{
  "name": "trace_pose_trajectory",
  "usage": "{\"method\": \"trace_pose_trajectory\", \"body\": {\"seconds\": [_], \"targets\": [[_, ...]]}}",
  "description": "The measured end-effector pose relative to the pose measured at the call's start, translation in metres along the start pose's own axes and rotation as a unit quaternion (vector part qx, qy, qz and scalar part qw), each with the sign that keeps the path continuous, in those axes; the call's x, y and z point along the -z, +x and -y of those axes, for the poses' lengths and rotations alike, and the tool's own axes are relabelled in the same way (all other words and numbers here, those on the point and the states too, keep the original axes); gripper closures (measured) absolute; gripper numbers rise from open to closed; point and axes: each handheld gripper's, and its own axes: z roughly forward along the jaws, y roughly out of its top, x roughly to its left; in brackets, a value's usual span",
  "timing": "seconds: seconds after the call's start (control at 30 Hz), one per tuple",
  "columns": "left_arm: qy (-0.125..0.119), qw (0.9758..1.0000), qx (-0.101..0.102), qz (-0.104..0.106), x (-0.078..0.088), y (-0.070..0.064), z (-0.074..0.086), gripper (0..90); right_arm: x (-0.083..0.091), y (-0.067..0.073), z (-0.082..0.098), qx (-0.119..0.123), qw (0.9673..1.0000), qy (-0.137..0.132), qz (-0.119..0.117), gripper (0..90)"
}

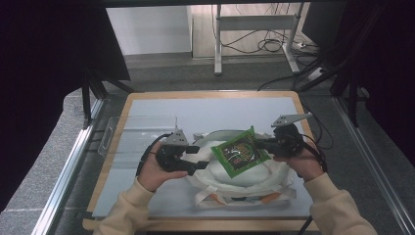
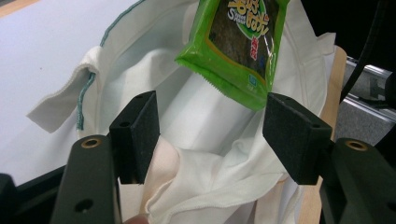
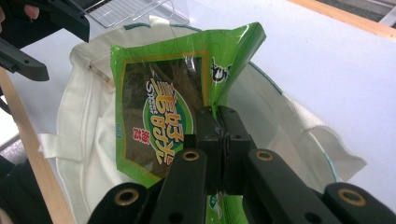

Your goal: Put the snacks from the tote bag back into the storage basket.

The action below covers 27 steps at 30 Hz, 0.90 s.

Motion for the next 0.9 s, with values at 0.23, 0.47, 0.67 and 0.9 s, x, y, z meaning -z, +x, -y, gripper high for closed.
{"method": "trace_pose_trajectory", "body": {"seconds": [0.23, 0.47, 0.67, 0.9], "targets": [[0.005, 0.9999, -0.009, -0.001, -0.003, 0.001, -0.009, 36.3, -0.002, 0.001, -0.001, 0.014, 0.9999, -0.001, -0.003, 87.6], [0.017, 0.9996, -0.021, 0.01, -0.015, 0.005, -0.02, 36.2, -0.006, 0.004, -0.003, 0.033, 0.9994, 0.004, -0.005, 87.5], [0.028, 0.9992, -0.024, 0.018, -0.029, 0.006, -0.025, 36.2, -0.006, 0.008, -0.005, 0.056, 0.9984, 0.005, -0.005, 87.5], [0.041, 0.9981, -0.025, 0.038, -0.038, 0.011, -0.029, 36.6, -0.009, 0.014, -0.007, 0.079, 0.9968, 0.005, -0.014, 87.5]]}}
